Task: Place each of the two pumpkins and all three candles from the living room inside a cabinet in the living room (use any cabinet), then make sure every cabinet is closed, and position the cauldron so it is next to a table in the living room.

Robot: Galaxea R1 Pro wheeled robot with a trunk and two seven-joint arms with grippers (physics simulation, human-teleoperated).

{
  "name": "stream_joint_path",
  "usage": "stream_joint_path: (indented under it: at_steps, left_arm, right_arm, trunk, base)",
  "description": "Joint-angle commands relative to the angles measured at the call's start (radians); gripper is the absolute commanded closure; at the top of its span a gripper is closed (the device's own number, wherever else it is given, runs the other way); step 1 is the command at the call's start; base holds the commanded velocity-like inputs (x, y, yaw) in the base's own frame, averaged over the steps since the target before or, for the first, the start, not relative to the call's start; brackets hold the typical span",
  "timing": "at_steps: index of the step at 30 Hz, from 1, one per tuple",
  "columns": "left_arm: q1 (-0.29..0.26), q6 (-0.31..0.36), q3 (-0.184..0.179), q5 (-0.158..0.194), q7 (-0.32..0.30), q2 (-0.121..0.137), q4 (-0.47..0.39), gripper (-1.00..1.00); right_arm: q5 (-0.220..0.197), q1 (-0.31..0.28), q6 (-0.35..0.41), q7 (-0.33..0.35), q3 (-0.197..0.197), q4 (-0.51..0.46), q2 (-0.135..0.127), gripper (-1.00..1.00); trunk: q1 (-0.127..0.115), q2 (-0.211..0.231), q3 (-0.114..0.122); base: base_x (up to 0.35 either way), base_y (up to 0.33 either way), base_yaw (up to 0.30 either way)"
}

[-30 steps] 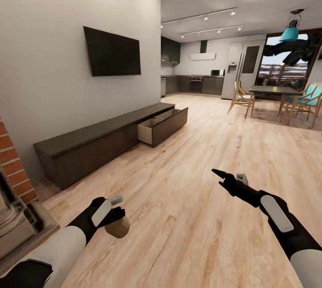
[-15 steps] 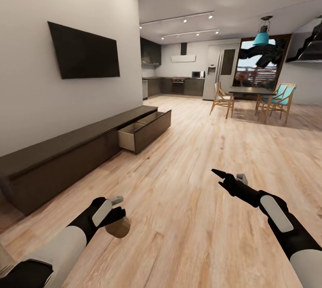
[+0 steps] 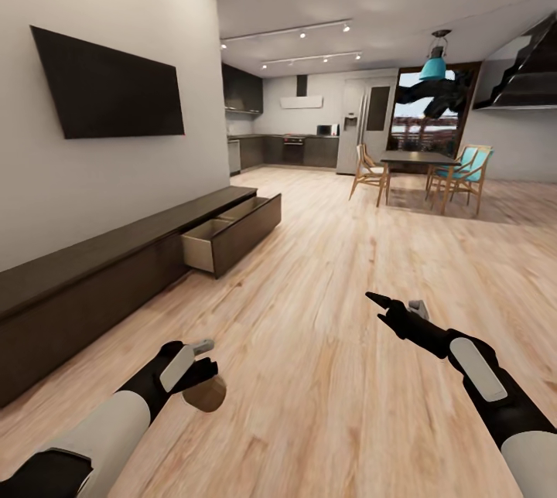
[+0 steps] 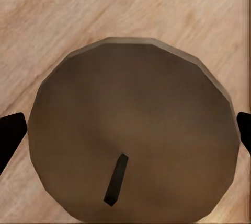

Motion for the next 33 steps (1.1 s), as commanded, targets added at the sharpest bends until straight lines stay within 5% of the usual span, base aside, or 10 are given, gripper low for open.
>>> stream_joint_path:
  at_steps: [1, 33]
  left_arm:
    - [-0.001, 0.003, -0.007, 0.009, 0.012, 0.001, -0.002, 1.00]
    - [-0.001, 0.003, -0.008, 0.009, 0.012, 0.001, -0.003, 1.00]
  right_arm:
    - [-0.003, -0.001, 0.002, 0.001, 0.002, 0.000, -0.001, -1.00]
    - [-0.003, -0.001, 0.001, 0.002, 0.002, 0.002, -0.001, -1.00]
  trunk:
    - [0.000, 0.000, -0.001]
    - [0.000, 0.000, -0.001]
  base:
    - [0.322, -0.129, -0.001]
    - [0.322, -0.077, -0.025]
